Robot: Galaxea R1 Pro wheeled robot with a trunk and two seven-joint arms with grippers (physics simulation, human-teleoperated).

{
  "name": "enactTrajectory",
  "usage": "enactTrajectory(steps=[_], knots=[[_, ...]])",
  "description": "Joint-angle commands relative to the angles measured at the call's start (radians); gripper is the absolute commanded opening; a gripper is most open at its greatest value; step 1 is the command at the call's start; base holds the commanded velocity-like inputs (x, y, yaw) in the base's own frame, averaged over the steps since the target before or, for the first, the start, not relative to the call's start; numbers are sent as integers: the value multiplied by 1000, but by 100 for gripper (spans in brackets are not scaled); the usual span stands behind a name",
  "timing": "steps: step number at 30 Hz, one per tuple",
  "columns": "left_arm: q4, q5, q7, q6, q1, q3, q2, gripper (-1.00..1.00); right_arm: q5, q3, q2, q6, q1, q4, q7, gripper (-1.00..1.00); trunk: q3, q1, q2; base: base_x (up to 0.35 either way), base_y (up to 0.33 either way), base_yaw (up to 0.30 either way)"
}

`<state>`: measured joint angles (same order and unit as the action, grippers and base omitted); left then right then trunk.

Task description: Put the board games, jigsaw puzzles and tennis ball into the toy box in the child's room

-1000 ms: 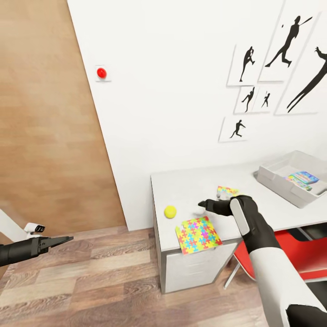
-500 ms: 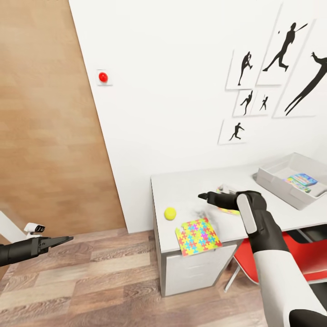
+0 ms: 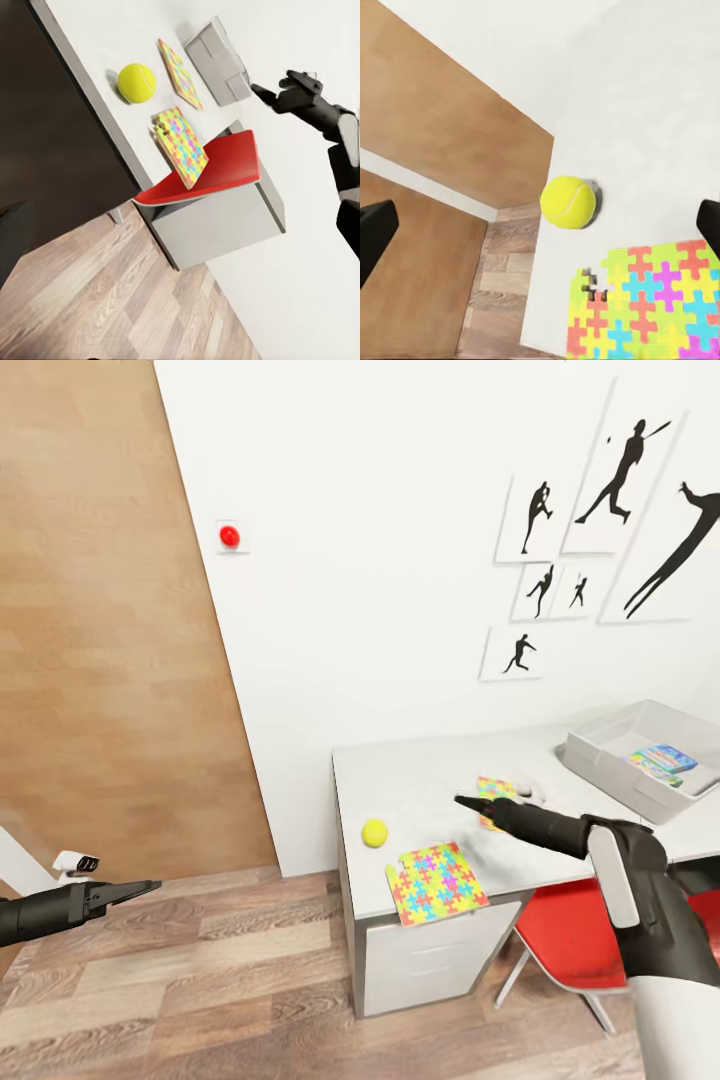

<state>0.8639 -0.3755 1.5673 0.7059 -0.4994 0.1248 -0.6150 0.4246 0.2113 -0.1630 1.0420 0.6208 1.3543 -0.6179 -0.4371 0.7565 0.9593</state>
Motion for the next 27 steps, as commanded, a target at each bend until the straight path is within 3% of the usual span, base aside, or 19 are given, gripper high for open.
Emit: enactTrajectory(steps=[1, 2, 9, 13, 20, 27], knots=[[0, 0, 4, 11, -1, -1, 0, 100, 0, 18, -5, 5, -22, 8, -49, 100, 0, 0, 1, 0, 0, 0], [0, 0, 4, 10, -1, -1, 0, 100, 6, 56, -12, 5, -62, 19, -120, 100, 0, 0, 1, 0, 0, 0], [0, 1, 4, 11, -1, -1, 0, 100, 12, 232, -15, -25, -208, 42, -363, 100, 4, 0, 1, 0, 0, 0], [0, 1, 4, 11, -1, -1, 1, 100, 6, 260, -11, -79, -257, 54, -433, 100, 5, 0, 1, 37, 17, 0], [0, 3, 4, 11, -1, -2, 7, 100, 14, 276, -10, -130, -341, 57, -511, 100, 5, 0, 1, 53, 5, 0], [1, 4, 4, 11, -1, -4, 11, 100, 15, 276, -8, -153, -359, 52, -550, 100, 5, 0, 1, 7, -190, 0]])
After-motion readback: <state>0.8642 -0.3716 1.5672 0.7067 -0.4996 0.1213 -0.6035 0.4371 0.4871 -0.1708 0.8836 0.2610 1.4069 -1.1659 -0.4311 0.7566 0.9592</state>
